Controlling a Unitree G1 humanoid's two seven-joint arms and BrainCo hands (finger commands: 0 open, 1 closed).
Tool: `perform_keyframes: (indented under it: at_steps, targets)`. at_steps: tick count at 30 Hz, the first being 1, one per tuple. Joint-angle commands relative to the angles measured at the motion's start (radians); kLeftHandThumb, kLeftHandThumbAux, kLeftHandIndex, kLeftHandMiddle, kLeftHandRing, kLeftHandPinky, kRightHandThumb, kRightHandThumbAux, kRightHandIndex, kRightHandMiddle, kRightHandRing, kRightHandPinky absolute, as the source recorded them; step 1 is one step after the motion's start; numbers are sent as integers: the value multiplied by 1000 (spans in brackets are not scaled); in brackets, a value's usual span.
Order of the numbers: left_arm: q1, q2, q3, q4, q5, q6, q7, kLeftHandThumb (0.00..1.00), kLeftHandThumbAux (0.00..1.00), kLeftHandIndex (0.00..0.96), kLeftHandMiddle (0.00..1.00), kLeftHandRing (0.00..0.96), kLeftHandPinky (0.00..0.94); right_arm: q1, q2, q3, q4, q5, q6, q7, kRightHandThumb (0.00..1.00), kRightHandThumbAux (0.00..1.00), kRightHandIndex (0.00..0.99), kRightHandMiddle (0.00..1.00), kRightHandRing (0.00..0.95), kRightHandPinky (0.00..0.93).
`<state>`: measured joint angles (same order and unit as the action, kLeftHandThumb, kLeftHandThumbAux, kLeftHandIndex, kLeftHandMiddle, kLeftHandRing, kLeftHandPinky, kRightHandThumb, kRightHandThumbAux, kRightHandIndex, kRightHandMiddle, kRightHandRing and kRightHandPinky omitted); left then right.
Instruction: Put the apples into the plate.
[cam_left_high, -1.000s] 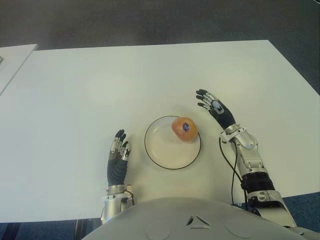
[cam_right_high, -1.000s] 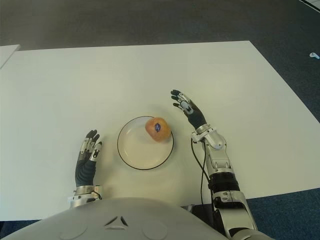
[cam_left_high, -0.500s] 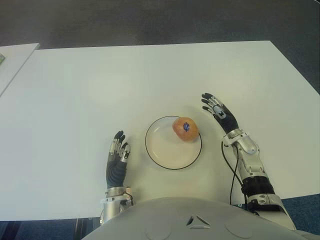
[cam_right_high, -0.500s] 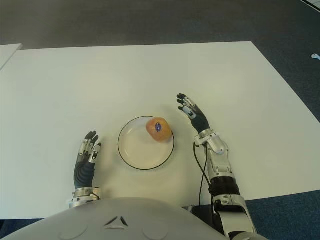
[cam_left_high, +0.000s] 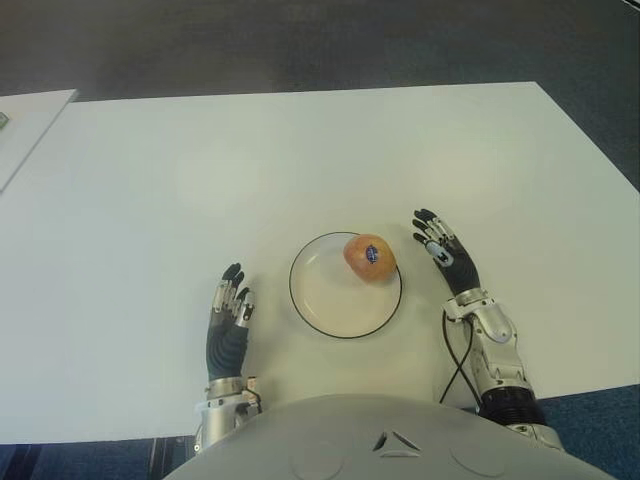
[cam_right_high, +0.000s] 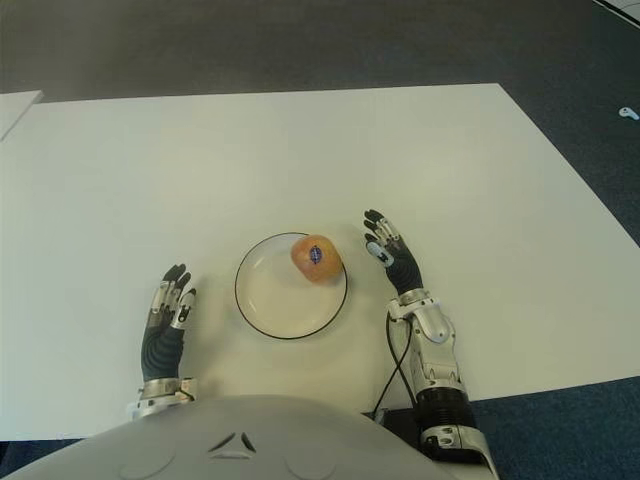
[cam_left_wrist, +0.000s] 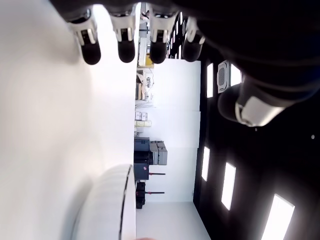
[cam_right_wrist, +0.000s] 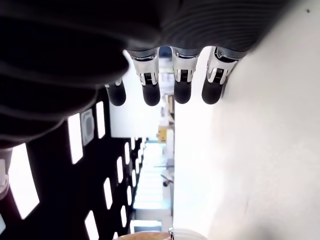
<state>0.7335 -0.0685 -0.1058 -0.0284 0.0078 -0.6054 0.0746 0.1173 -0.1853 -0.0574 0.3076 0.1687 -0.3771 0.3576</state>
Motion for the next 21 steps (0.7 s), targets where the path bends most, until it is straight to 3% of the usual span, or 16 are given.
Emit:
perform_keyframes:
  at_steps: [1, 15, 21]
  targets:
    - [11, -7, 0, -2, -5, 17, -3, 66, 432, 0, 0, 0, 0, 40, 23, 5, 7, -14, 7, -19, 76, 453, 0, 2, 0, 0]
    - [27, -16, 6, -22, 16, 23, 12, 72, 422, 0, 0, 0, 0, 107, 108, -3, -6, -14, -14, -115, 58, 433, 0, 0, 0, 0]
    - [36, -19, 8, -36, 20, 42, 18, 74, 421, 0, 0, 0, 0, 123, 150, -11, -24, 34, -1, -125, 65, 401, 0, 0, 0, 0]
